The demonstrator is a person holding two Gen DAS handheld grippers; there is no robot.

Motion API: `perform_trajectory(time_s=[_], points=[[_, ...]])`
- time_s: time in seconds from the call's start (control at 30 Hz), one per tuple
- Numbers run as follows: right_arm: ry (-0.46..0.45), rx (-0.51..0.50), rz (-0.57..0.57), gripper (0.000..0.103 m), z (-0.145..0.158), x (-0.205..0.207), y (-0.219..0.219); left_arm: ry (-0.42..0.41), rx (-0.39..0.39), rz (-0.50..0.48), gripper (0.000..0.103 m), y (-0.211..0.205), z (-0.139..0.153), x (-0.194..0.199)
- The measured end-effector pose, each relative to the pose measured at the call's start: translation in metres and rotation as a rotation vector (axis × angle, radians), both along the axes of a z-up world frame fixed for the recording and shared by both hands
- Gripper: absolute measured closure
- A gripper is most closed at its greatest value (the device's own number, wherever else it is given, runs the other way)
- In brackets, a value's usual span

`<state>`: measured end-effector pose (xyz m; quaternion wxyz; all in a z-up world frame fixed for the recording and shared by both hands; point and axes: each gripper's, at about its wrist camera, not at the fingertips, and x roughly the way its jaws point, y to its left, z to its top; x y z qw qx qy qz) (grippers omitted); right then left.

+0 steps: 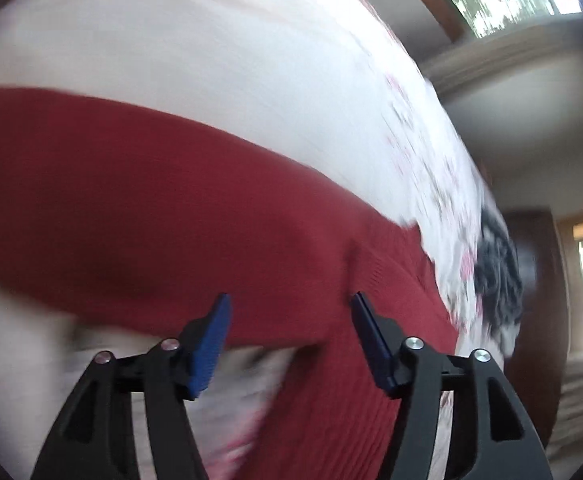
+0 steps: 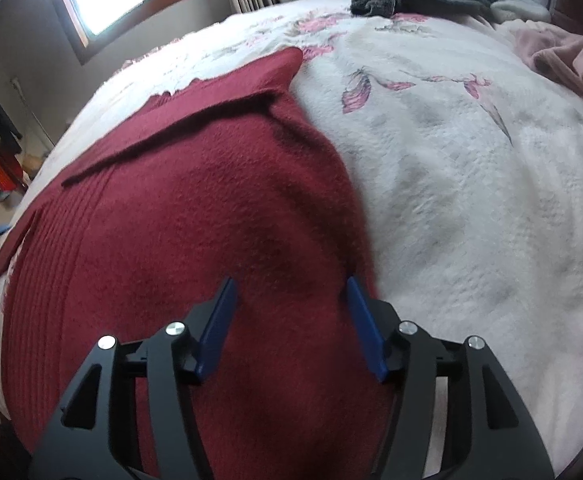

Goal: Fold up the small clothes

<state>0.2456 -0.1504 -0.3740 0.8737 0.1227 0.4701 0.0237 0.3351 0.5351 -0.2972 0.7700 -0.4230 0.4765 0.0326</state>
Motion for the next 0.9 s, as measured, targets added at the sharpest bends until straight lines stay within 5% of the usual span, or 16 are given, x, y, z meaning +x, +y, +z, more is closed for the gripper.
perform_trajectory(time_s=[0.13,0.33,0.67,0.77,0.9], points=[[0.022,0.028,0.024,0.040,0.018,-0.009,0.015,-0.013,-0.049,0.249,0.038,0.102,-0.004,-0.082],[0.008,0.049,0.101,0.040,0.048,-0.023,0.059,0.003,-0.049,0.479,0.038,0.183,-0.021,-0.138],[0.015,0.054,0.186,0.040,0.069,-0.019,0.116,0.022,-0.067,0.528,0.040,0.229,-0.049,-0.126],[0.018,0.056,0.188,0.040,0.072,-0.020,0.121,0.042,-0.068,0.512,0.076,0.229,-0.050,-0.118],[0.018,0.053,0.192,0.040,0.075,-0.019,0.123,0.014,-0.028,0.492,0.087,0.228,-0.028,-0.106]])
